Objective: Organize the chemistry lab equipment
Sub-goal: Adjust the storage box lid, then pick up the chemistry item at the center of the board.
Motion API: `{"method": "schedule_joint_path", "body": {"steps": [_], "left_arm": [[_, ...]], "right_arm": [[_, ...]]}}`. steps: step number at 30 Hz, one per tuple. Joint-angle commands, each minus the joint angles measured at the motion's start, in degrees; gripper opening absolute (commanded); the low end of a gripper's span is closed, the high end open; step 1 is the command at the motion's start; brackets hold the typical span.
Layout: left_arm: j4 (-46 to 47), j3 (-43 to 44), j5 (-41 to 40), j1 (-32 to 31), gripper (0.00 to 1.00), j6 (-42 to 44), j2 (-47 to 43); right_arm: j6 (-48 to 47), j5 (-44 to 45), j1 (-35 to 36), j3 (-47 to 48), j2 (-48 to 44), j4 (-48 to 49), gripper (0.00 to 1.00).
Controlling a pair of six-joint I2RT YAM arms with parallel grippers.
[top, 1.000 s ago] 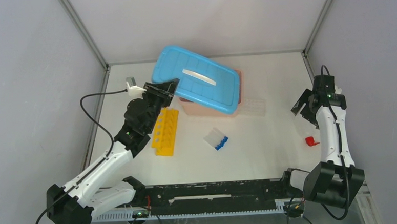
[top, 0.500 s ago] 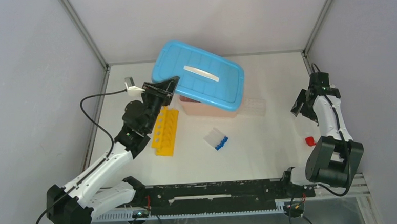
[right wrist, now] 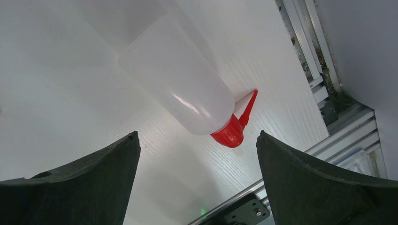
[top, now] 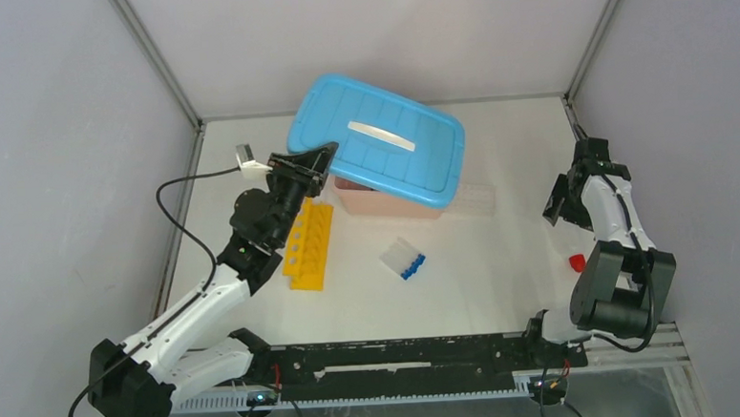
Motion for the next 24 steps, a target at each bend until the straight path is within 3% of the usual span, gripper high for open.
{"method": "schedule_joint_path", "body": {"steps": [1, 24], "left_arm": [[4.7, -1.0, 0.7, 0.3, 0.0, -1.5, -2.7], [2.3, -1.9, -0.9, 1.1, 0.0, -1.1, -6.7]], "right_arm": [[-1.5, 1.0, 0.0, -0.1, 1.6, 1.6, 1.0], [-2.5, 0.3, 0.2, 0.5, 12.8, 6.3, 1.0]]}}
